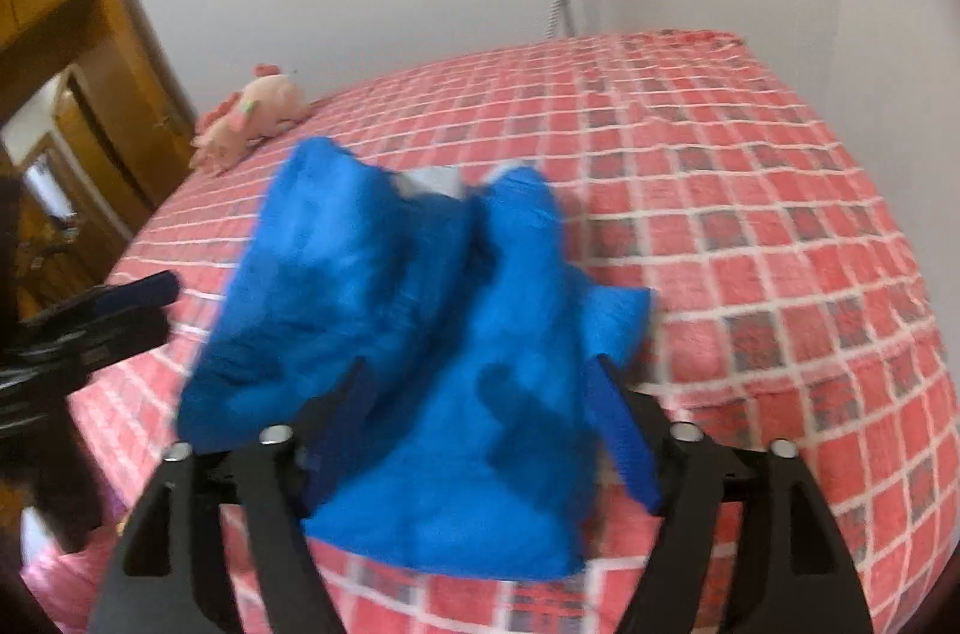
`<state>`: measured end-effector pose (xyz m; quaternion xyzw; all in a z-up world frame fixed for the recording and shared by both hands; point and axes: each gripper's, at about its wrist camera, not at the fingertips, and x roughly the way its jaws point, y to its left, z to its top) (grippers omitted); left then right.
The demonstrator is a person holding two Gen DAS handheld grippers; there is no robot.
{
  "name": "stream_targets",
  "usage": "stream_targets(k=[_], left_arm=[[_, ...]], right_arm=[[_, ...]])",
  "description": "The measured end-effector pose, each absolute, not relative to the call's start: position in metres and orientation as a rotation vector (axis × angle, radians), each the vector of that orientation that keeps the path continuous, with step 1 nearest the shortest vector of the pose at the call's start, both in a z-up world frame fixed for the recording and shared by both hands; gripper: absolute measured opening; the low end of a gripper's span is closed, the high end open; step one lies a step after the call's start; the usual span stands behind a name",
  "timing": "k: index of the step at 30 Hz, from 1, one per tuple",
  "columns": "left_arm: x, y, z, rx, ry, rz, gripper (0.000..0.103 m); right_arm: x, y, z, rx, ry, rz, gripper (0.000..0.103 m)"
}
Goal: Fold large clothes
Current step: 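Grasp the other jacket side with the right gripper and fold it over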
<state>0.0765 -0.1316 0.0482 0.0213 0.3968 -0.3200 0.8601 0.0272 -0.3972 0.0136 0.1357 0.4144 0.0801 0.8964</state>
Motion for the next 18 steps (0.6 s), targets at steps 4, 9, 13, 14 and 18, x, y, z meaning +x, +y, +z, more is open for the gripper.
stream_targets(k=[4,9,13,14,18], left_arm=[[0.103,-0.112,0.036,0.12,0.801,-0.417,0.061],[0.119,-0.098,0.022,0.12,0.821,-0.353,0.061],[0.126,-0.092,0.018,0.142,0.803,-0.297,0.061],[0.127,-0.091,0.017,0.136,0.803,-0.291,0.061],[0.138,-0.085,0.014,0.102,0.808,-0.283,0.061]], right_arm=[[0.054,-0.383,0.02,0.338,0.941,0.273,0.091],[0.098,-0.366,0.004,0.343,1.081,0.259,0.092],[0.119,-0.357,-0.009,0.354,1.137,0.268,0.092],[0.122,-0.355,-0.012,0.355,1.144,0.265,0.092],[0.133,-0.346,-0.019,0.346,1.173,0.272,0.092]])
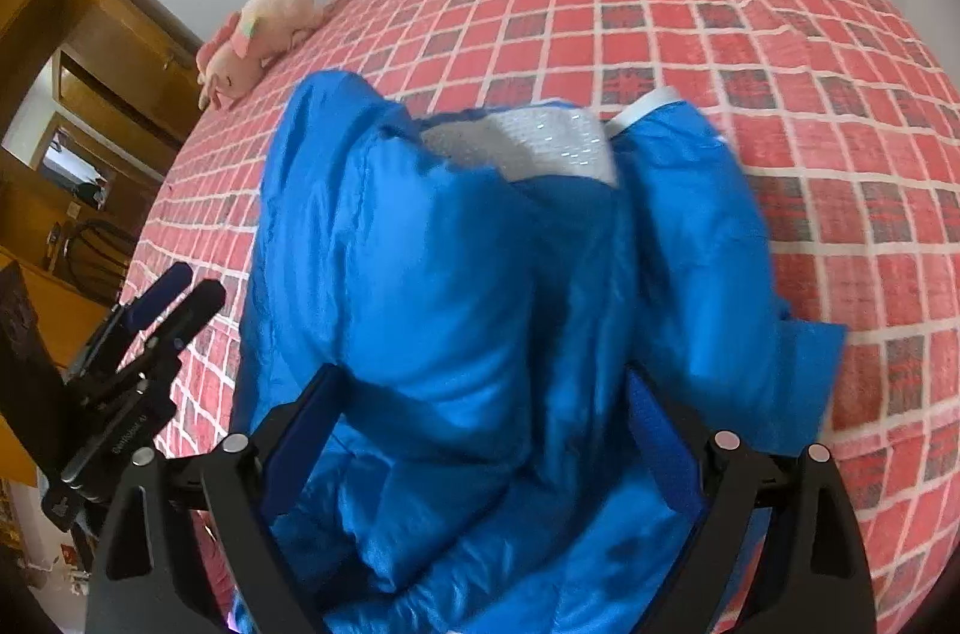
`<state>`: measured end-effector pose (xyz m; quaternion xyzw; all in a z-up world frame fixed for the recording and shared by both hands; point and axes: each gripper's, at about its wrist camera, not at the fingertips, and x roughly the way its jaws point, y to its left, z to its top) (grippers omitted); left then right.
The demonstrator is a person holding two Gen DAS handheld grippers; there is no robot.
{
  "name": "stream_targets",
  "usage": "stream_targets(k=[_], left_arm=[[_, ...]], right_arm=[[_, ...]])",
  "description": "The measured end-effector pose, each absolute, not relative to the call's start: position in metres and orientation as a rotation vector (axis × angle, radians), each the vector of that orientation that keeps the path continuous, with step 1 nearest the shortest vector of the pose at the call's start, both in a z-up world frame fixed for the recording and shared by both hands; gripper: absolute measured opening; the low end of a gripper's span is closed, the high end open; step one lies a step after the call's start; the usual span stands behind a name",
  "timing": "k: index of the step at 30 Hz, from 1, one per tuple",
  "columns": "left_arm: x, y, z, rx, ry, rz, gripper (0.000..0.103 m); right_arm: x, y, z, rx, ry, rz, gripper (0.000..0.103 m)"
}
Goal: Fold large clothes
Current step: 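Grasp the other jacket side with the right gripper and fold it over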
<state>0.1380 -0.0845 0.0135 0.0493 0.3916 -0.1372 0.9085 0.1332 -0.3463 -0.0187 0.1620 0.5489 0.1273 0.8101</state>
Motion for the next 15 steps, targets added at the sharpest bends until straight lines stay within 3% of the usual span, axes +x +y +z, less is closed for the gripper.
stream_targets(k=[4,7,9,12,15], left_arm=[[0.144,-0.079,0.009,0.08,0.807,-0.283,0.062],[0.148,-0.075,0.006,0.067,0.804,-0.281,0.062],[0.149,-0.072,0.005,0.059,0.802,-0.283,0.062],[0.151,-0.069,0.003,0.056,0.798,-0.277,0.062],[0.151,-0.067,0.002,0.053,0.799,-0.281,0.063]], right_arm=[[0.138,-0.337,-0.023,0.319,1.185,0.269,0.09],[0.14,-0.329,-0.023,0.279,1.17,0.267,0.077],[0.139,-0.322,-0.02,0.238,1.141,0.257,0.057],[0.134,-0.312,-0.013,0.156,1.085,0.251,0.037],[0.132,-0.307,-0.005,0.12,1.063,0.249,0.023]])
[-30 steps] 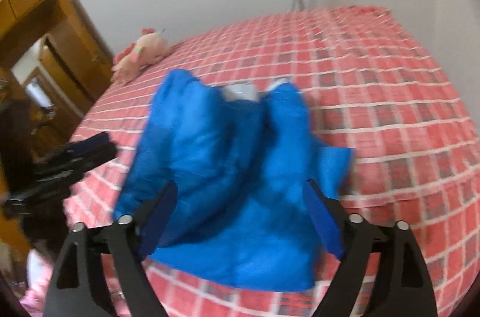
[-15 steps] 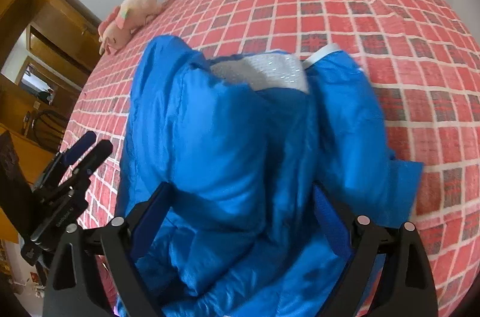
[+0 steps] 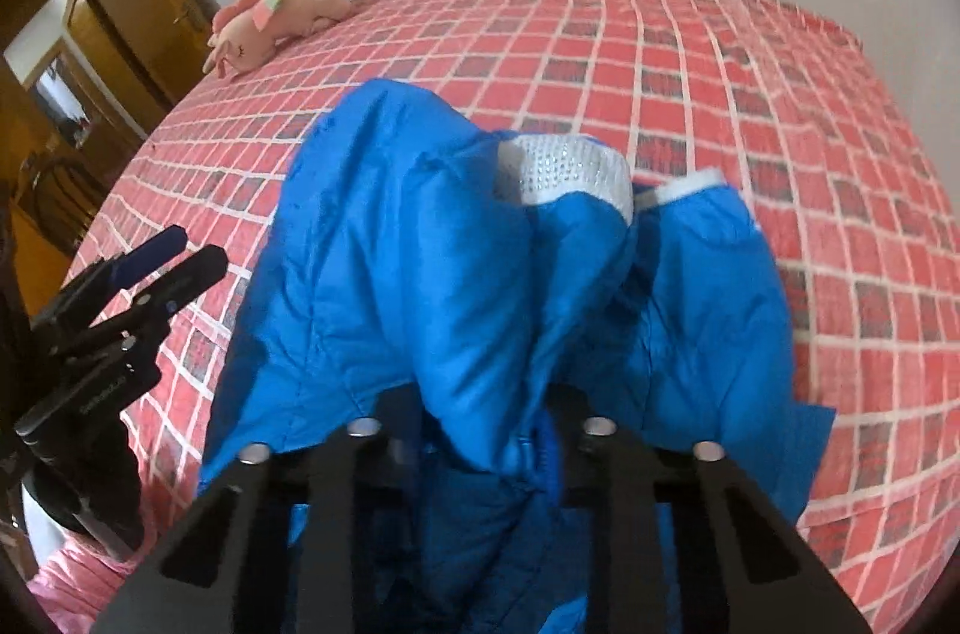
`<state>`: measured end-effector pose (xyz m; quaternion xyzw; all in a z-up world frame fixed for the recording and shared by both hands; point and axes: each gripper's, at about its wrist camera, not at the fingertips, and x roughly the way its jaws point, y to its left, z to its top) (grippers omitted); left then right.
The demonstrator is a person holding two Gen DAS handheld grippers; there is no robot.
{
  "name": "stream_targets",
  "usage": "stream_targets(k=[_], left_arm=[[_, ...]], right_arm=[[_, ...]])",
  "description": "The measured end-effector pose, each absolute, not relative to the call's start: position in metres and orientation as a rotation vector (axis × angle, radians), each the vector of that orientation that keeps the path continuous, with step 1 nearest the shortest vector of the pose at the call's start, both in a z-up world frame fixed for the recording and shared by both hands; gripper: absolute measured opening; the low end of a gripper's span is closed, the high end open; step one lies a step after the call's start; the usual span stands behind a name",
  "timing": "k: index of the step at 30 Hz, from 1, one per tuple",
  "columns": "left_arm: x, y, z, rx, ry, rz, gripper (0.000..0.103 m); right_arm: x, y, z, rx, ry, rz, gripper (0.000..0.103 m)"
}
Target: Fold large clothes
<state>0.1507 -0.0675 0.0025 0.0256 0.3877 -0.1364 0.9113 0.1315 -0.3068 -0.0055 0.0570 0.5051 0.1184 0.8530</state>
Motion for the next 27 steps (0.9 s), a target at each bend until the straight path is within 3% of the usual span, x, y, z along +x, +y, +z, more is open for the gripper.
stream_targets(k=[5,16,27], left_arm=[[0.145,-0.07,0.006,0.048,0.794,-0.278,0.063],[0.114,-0.094,0.031,0.08,0.729,-0.309,0.065],[0.094,-0.145,0.03,0.154,0.731,-0.38,0.065]], right_arm=[[0.127,-0.311,0.014,0.15,1.026,0.273,0.014],[0.097,-0.355,0.056,0.217,0.931,0.279,0.011],[0.073,-0.424,0.03,0.325,0.938,0.224,0.011]])
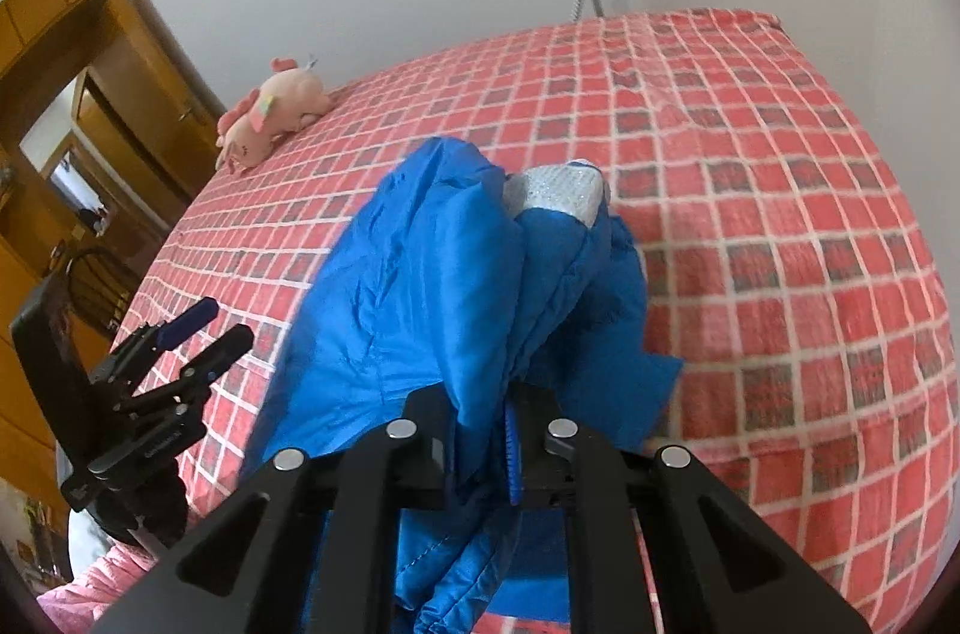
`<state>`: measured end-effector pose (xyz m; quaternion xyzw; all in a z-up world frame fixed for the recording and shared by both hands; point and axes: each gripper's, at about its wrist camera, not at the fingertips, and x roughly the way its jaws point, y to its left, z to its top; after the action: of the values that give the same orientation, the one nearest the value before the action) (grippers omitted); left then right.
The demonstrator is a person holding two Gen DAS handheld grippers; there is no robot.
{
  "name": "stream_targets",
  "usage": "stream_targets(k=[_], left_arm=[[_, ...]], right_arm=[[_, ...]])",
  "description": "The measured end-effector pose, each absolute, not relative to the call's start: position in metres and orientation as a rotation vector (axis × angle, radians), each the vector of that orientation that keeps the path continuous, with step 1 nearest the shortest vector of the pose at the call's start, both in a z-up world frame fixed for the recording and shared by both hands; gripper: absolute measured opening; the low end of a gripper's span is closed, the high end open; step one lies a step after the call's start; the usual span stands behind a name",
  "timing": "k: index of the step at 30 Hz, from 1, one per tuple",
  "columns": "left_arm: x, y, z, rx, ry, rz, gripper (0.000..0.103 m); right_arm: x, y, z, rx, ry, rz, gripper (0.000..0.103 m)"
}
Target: Fold large clothes
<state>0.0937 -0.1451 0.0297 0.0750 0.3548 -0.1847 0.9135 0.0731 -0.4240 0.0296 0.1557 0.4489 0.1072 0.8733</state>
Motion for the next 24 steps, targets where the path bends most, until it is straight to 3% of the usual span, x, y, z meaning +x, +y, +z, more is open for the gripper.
stream_targets(k=[17,24], left_arm=[[0.091,-0.188,-0.004,0.222,0.774,-0.398,0.065],[0.099,-0.186,-0.009,0.188,0.801,-0.414,0.066]], right_arm=[[0.071,-0.456,-0.049,0.4,0.971,0.233,0.021],[0.07,-0.459,-0.05,0.43,0.97,0.228,0.025]])
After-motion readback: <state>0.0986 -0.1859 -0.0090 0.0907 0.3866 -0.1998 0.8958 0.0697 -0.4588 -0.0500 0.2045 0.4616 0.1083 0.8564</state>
